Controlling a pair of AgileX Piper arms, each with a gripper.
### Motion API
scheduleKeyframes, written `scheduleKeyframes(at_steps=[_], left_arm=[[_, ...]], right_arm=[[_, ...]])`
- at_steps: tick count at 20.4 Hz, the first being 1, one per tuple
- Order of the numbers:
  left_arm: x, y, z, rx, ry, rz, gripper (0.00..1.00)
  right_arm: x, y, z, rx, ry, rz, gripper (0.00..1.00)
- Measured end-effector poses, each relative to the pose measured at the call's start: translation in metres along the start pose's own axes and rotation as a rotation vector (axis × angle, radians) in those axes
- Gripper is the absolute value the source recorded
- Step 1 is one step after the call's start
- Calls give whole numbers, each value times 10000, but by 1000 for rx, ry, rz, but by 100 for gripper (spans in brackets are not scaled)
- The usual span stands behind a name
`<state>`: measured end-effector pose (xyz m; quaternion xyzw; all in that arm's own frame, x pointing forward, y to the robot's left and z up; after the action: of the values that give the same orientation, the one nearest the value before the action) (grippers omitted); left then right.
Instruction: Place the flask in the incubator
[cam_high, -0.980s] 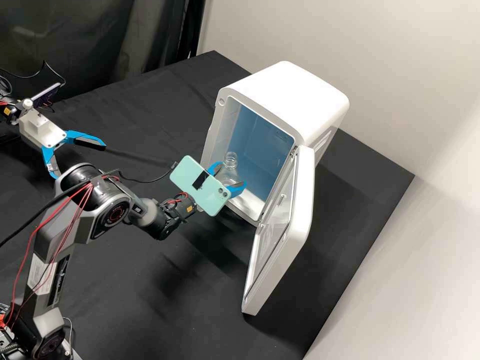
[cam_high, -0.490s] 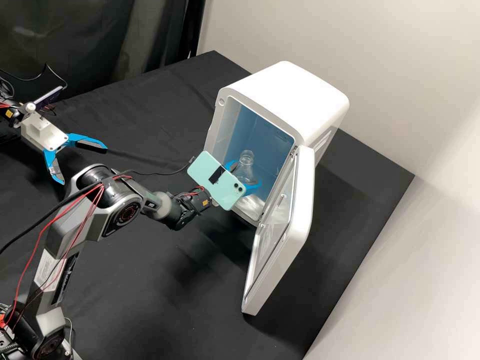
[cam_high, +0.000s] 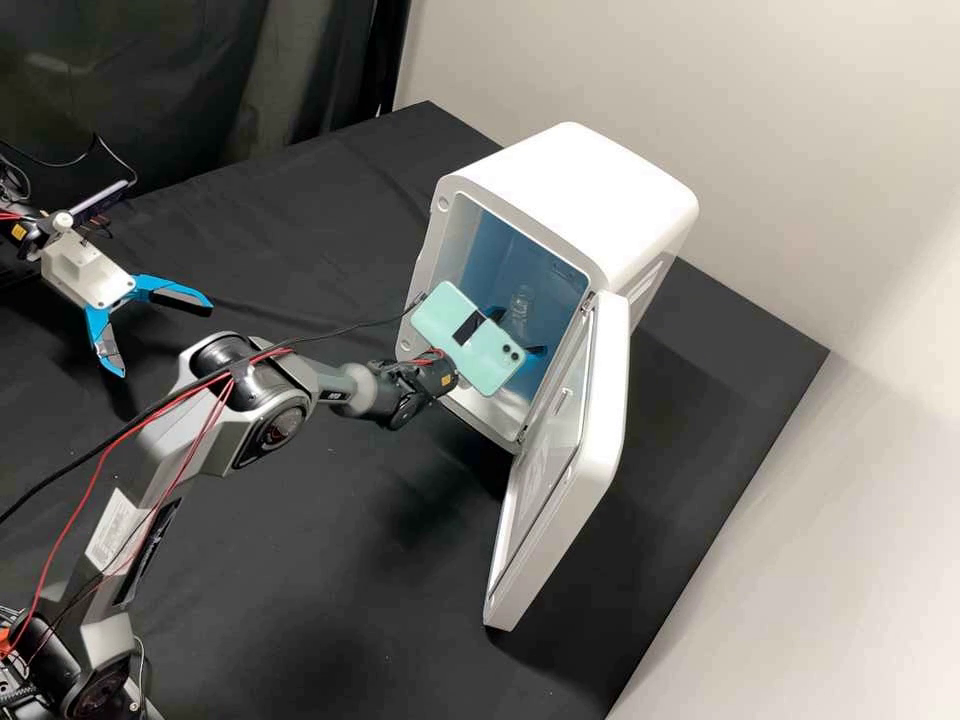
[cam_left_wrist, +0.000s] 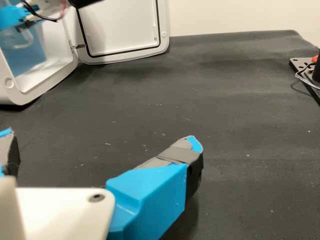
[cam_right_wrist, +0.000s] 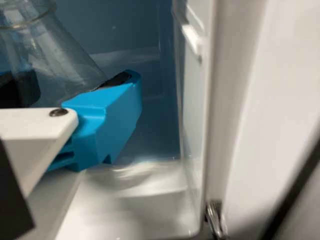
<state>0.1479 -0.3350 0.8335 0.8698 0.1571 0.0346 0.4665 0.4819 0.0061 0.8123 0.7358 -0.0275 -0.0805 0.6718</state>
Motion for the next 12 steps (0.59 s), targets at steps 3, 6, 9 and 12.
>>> scheduleKeyframes(at_steps=[3, 6, 9, 12], left_arm=[[8, -1, 5, -4, -1, 2, 100], [11, 2, -1, -9, 9, 6, 100], [15, 2, 10, -7, 2, 4, 100], [15, 2, 10, -7, 2, 4, 100]], right_arm=[[169, 110, -23, 18, -6, 22, 0], [279, 210, -51, 38, -2, 49, 0], [370, 250, -88, 28, -1, 51, 0], [471, 264, -91, 44, -14, 52, 0]])
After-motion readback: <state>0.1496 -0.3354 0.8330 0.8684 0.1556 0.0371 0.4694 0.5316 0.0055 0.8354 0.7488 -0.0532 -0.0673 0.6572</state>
